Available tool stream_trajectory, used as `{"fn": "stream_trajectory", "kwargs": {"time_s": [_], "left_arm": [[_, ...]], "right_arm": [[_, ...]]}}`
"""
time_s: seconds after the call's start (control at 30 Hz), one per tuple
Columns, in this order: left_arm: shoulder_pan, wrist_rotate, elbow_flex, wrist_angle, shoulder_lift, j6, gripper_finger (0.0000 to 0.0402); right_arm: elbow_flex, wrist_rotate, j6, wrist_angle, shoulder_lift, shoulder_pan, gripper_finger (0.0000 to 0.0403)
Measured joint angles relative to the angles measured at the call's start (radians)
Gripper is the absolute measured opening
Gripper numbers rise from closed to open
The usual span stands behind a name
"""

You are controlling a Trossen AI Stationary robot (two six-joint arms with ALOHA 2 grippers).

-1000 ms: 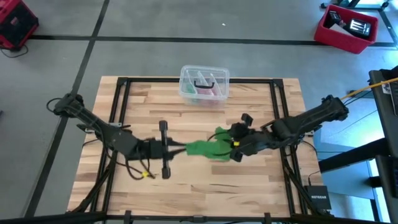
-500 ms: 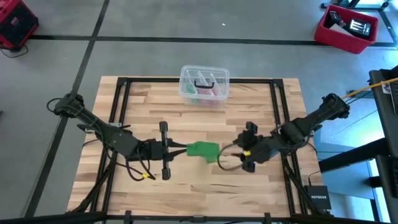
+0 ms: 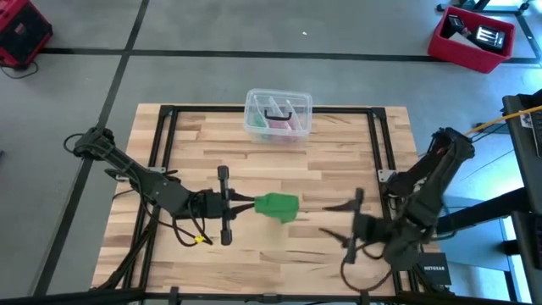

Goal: Roll bandage
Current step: Roll the green bandage

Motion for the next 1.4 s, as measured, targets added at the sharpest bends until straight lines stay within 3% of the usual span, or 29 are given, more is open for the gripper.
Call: {"fn": "stream_trajectory", "kwargs": {"time_s": [0.13,0.23,0.33,0.5,0.6,0.7,0.87,1.2,1.4], "left_arm": [[0.0,0.087,0.0,0.0,0.0,0.001,0.0002],[0.0,0.112,0.0,0.001,0.0,0.019,0.0002],[0.0,0.112,0.0,0.0,0.0,0.018,0.0002],[-0.006,0.112,0.0,0.0,0.0,0.019,0.0002],[-0.006,0.112,0.0,-0.001,0.0,0.019,0.0002],[-0.006,0.112,0.0,0.0,0.0,0.019,0.0002],[-0.011,0.112,0.0,0.0,0.0,0.018,0.0002],[-0.073,0.112,0.0,0.02,0.0,0.082,0.0002],[-0.073,0.13,-0.001,0.038,0.0,0.093,0.0002]], "right_arm": [[-0.041,-0.141,-0.238,0.341,0.057,-0.078,0.0247],[-0.034,-0.153,-0.387,0.494,0.096,-0.126,0.0247],[-0.029,-0.162,-0.468,0.557,0.109,-0.167,0.0247],[-0.029,-0.281,-0.474,0.594,0.113,-0.211,0.0245],[-0.028,-0.327,-0.475,0.628,0.112,-0.215,0.022],[-0.028,-0.271,-0.496,0.622,0.112,-0.214,0.0159],[-0.028,-0.248,-0.51,0.59,0.112,-0.213,0.0018],[-0.028,-0.018,-0.51,0.469,0.106,-0.105,0.0008],[-0.028,-0.001,-0.389,0.346,0.106,-0.102,0.0004]]}}
